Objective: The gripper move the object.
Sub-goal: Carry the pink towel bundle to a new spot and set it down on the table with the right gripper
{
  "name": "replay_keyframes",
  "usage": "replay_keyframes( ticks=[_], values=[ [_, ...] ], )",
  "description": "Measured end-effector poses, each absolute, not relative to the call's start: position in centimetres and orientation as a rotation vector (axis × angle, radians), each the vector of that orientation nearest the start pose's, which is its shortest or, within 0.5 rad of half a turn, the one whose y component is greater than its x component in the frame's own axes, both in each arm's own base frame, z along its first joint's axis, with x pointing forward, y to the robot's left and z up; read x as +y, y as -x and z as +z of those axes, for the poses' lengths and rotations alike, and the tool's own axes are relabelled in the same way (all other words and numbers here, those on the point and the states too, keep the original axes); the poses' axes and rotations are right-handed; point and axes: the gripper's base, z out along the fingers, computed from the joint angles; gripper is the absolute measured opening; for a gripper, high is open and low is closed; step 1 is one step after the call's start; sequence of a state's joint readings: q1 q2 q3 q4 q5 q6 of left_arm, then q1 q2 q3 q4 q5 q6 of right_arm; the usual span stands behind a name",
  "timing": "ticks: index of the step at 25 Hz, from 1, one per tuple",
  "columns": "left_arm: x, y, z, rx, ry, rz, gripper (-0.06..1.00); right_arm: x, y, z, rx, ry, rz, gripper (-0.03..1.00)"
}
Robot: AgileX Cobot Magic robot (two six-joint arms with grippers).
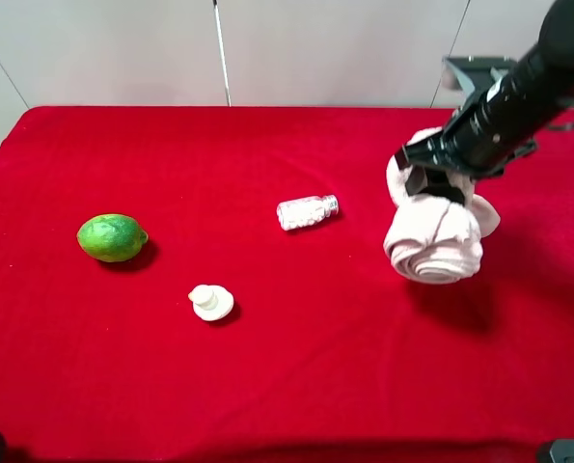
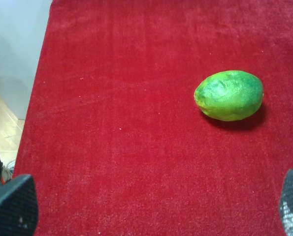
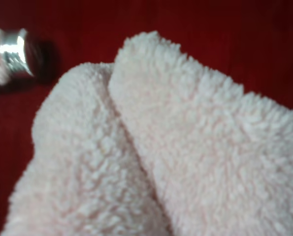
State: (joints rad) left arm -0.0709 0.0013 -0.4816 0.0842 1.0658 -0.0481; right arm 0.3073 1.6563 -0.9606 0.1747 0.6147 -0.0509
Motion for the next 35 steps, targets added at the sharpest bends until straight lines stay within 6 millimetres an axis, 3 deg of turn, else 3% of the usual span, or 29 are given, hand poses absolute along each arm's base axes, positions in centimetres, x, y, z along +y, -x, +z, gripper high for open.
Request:
replay_keyframes(
  ticks=[8,19,26,35],
  values=[
    [0.7,0.2,27.2,2.066,-0.020,0.028,0.97,10.8,-31.8,23.8,2.738,0.415,0.184,0.37],
    [0.7,0.2,27.2,2.066,-0.020,0.028,0.97,11.3,-34.5,27.4,2.675,0.481,0.136,0.37],
    [0.7,0.2,27.2,2.066,-0.020,0.028,0.97,12.1,-37.5,27.7,2.661,0.538,0.090,0.37],
    [0.7,0.2,27.2,2.066,-0.020,0.028,0.97,13.5,-42.1,24.6,2.668,0.629,0.058,0.37]
  ],
)
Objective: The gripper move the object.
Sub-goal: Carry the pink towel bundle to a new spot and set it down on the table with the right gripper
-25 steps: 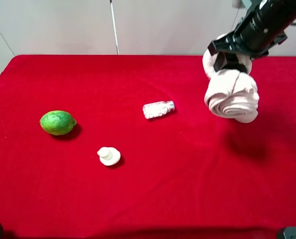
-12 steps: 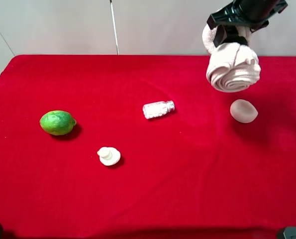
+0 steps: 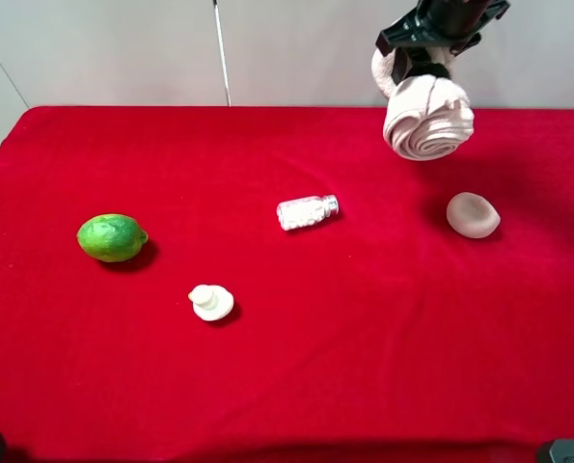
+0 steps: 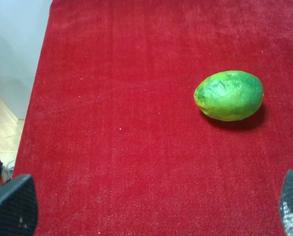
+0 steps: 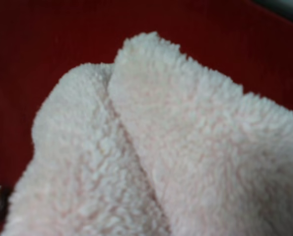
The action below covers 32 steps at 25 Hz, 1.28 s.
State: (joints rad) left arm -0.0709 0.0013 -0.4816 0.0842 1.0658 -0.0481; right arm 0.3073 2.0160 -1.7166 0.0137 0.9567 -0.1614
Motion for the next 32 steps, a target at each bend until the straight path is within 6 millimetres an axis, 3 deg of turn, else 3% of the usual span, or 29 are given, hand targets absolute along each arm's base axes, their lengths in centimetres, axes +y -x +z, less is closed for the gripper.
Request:
replay_keyframes(
  ticks=[8,14,32],
  values=[
    [0.7,0.2,27.2,2.066,-0.020,0.028,0.97,14.2,-44.6,20.7,2.689,0.765,0.023,0.37],
    [0.7,0.2,27.2,2.066,-0.020,0.028,0.97,14.3,-45.0,19.3,2.670,0.892,0.002,0.37],
    [0.7,0.2,27.2,2.066,-0.020,0.028,0.97,14.7,-46.1,14.8,2.674,0.967,-0.004,0.37]
  ],
)
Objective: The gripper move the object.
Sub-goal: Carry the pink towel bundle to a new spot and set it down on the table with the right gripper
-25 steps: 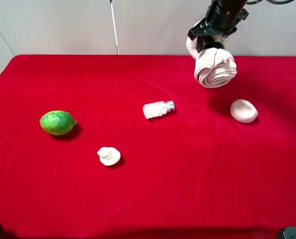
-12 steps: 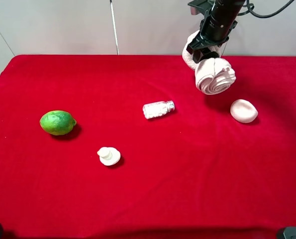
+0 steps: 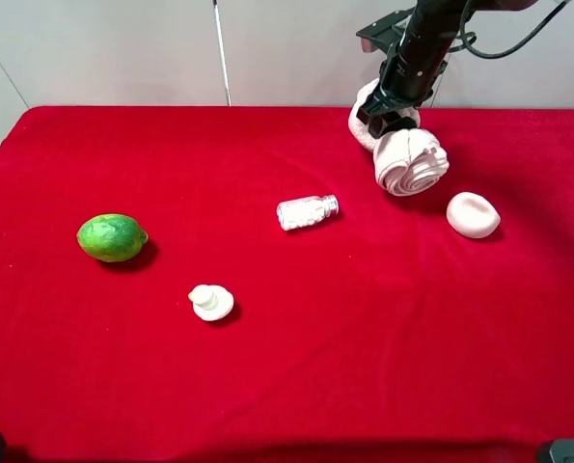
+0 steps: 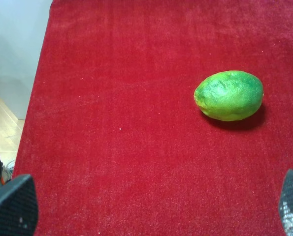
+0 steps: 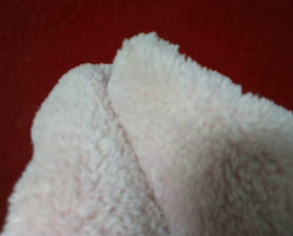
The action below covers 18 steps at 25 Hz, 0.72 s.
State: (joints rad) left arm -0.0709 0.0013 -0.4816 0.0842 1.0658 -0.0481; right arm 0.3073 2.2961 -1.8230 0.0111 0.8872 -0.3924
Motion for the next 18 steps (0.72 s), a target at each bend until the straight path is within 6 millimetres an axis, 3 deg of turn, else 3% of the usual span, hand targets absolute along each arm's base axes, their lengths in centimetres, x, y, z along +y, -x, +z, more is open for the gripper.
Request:
replay_keyframes(
  ticks=[12,18],
  values=[
    [0.7,0.2,27.2,2.066,-0.020,0.028,0.97,14.9,-46.5,12.5,2.673,0.992,-0.005,0.37],
    [0.7,0.2,27.2,2.066,-0.020,0.028,0.97,14.9,-46.6,12.4,2.662,0.990,-0.005,0.37]
  ],
)
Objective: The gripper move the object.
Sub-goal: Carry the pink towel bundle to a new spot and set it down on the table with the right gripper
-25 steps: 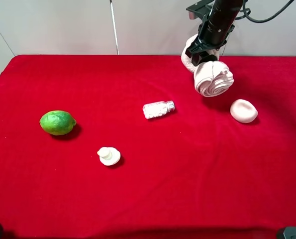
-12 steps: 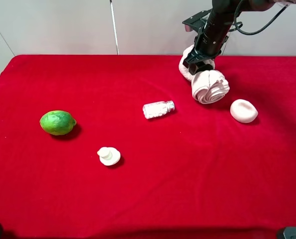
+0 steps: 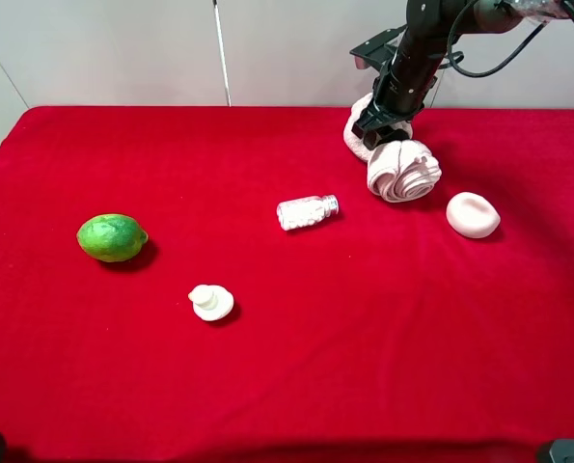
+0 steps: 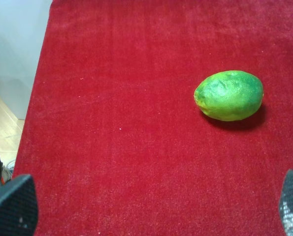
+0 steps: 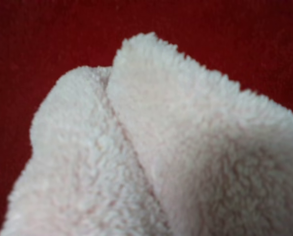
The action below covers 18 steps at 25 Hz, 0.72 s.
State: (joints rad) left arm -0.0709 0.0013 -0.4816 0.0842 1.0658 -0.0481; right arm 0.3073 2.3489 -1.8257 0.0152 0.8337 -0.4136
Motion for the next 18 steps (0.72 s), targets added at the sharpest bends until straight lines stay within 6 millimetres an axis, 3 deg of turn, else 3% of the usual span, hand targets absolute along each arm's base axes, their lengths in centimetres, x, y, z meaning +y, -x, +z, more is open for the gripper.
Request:
replay_keyframes(
  ticks=[14,18],
  values=[
    [0.69,0.25,27.20,2.066,-0.020,0.028,0.97,14.99,-46.59,12.42,2.663,0.979,0.012,0.37],
    [0.69,0.25,27.20,2.066,-0.020,0.028,0.97,15.11,-46.62,12.44,2.660,0.965,0.030,0.59]
  ],
)
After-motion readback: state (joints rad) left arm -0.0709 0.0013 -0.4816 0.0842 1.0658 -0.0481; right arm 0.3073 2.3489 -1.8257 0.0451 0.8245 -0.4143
